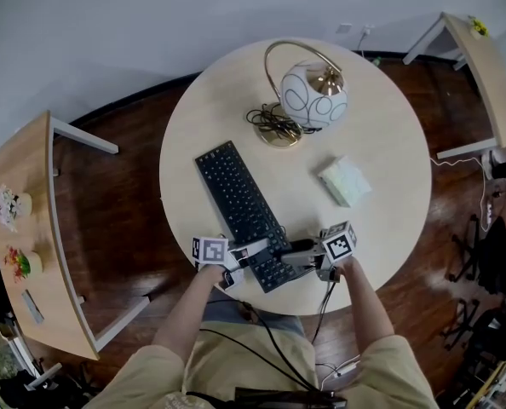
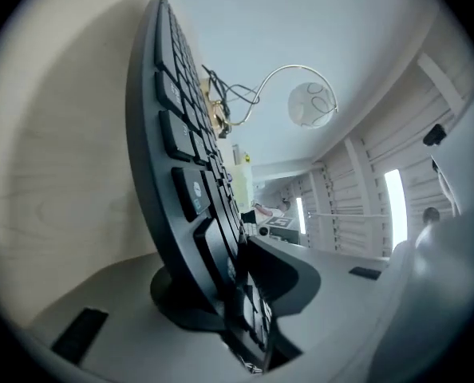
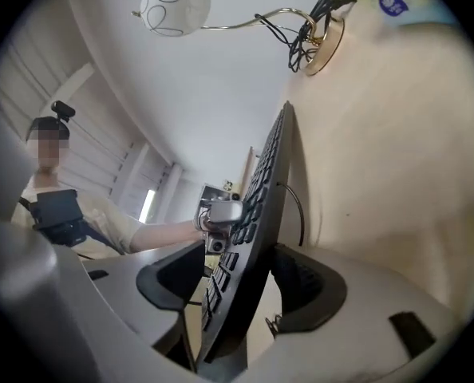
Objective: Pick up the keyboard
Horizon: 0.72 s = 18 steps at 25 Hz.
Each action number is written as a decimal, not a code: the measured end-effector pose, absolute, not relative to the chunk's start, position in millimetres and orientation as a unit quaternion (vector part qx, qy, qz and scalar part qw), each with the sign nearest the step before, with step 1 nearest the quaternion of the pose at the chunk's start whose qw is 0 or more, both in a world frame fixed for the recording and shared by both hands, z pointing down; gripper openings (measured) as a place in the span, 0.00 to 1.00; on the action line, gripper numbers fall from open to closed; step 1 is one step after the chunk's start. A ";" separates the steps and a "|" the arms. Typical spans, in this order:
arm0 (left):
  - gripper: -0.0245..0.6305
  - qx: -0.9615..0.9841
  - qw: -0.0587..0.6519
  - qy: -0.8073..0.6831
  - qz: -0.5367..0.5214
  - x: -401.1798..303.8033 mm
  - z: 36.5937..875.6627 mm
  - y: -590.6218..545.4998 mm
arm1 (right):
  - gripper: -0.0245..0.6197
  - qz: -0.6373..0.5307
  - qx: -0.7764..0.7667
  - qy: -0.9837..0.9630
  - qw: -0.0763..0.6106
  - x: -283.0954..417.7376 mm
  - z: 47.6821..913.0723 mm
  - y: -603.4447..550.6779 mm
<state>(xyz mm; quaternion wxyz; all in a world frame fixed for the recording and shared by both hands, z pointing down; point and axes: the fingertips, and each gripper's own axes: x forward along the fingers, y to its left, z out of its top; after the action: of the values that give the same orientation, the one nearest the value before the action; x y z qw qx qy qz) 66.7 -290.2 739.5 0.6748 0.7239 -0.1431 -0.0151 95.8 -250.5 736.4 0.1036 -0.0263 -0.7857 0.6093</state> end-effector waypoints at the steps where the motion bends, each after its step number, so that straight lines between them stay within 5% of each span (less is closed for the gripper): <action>1: 0.18 0.725 0.675 -0.133 -0.029 66.9 733.8 -291.4 | 0.47 0.614 -0.038 -0.783 0.087 90.1 727.6 -249.6; 6: 0.20 0.758 0.641 -0.094 -0.079 70.9 690.8 -308.5 | 0.42 0.567 -0.090 -0.815 0.072 52.7 675.0 -247.2; 18: 0.21 0.911 0.406 -0.026 -0.070 67.4 535.1 -326.6 | 0.30 0.408 -0.022 -0.913 0.009 50.7 550.8 -272.0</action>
<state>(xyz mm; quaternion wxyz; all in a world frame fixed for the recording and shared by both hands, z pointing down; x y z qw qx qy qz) 67.4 -326.6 535.1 0.4057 0.9109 -0.0262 -0.0702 50.7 -272.0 550.8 0.0088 -0.0224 -0.9127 0.4079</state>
